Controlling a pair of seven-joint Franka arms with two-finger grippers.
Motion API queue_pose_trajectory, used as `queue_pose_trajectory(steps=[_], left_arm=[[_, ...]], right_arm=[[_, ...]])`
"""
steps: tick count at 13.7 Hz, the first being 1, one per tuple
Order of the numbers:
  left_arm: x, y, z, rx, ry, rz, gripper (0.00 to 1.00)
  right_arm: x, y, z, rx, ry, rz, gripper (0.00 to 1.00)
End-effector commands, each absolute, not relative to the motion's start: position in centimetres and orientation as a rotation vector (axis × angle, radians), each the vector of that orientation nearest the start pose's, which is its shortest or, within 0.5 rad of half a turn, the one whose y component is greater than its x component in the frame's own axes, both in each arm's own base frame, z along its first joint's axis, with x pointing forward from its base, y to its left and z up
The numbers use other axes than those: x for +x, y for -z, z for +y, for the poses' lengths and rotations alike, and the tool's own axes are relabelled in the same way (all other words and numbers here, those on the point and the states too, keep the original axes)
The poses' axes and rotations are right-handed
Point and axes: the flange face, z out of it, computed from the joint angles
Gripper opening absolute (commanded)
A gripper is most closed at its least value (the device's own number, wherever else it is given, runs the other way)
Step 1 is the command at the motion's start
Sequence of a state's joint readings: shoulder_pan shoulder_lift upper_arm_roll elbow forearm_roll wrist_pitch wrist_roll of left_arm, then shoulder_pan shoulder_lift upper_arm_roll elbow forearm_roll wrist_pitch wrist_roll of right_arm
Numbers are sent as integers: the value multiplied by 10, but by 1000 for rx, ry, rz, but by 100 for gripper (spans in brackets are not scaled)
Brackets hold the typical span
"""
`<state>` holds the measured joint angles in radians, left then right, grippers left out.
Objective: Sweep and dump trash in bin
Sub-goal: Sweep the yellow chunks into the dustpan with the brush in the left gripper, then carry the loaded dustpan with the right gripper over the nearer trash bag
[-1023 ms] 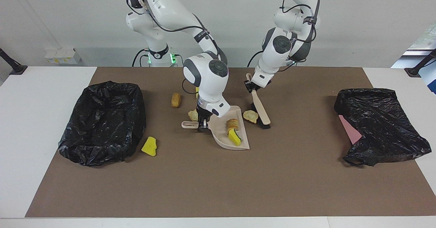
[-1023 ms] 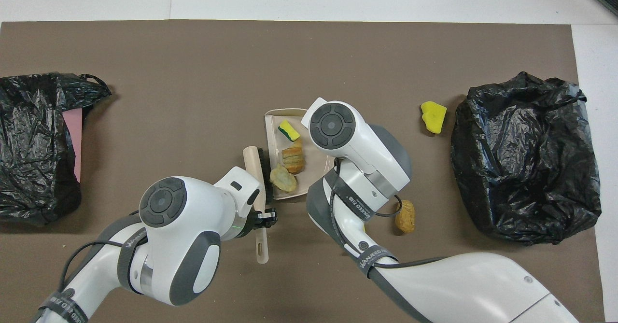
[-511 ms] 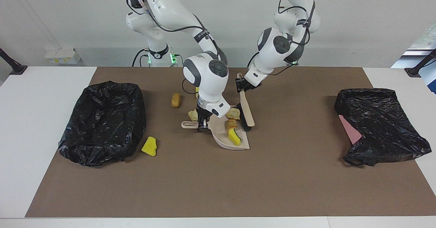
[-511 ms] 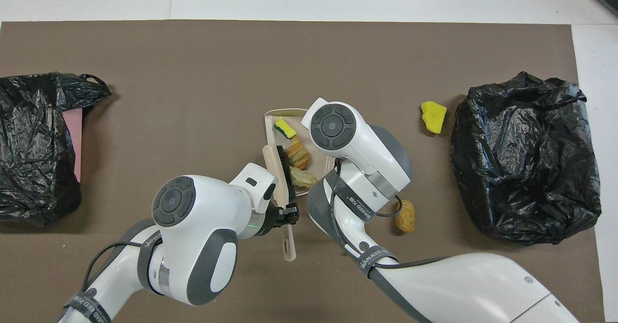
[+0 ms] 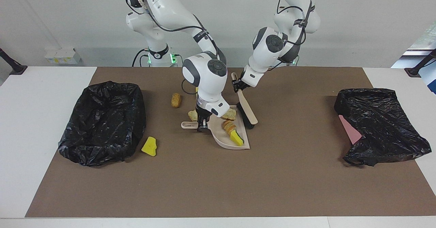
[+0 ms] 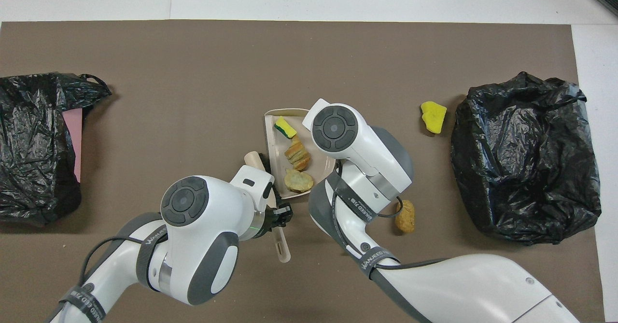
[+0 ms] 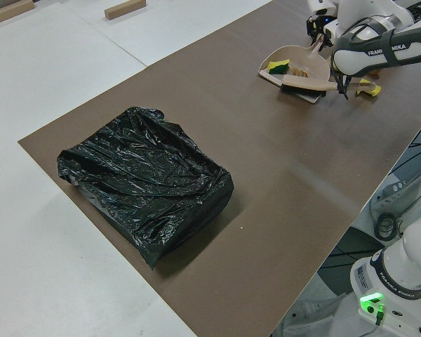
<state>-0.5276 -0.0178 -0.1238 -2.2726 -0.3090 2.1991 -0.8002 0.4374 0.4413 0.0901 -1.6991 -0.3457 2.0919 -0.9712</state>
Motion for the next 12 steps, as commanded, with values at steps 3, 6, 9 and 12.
queue_pose_trajectory(steps=[3, 6, 9, 12], left_arm=[[377, -369, -306, -3076, -271, -437, 0], [344, -368, -319, -3079, -249, -329, 0], [306, -371, -341, -3103, -207, -198, 0], [275, -367, -349, -3167, -108, -110, 0]], right_arm=[[577, -334, 307, 1914, 144, 2164, 0], [580, -340, 301, 1949, 136, 2137, 0], [585, -353, 290, 1970, 119, 2112, 0], [593, -397, 257, 2012, 82, 2053, 0]])
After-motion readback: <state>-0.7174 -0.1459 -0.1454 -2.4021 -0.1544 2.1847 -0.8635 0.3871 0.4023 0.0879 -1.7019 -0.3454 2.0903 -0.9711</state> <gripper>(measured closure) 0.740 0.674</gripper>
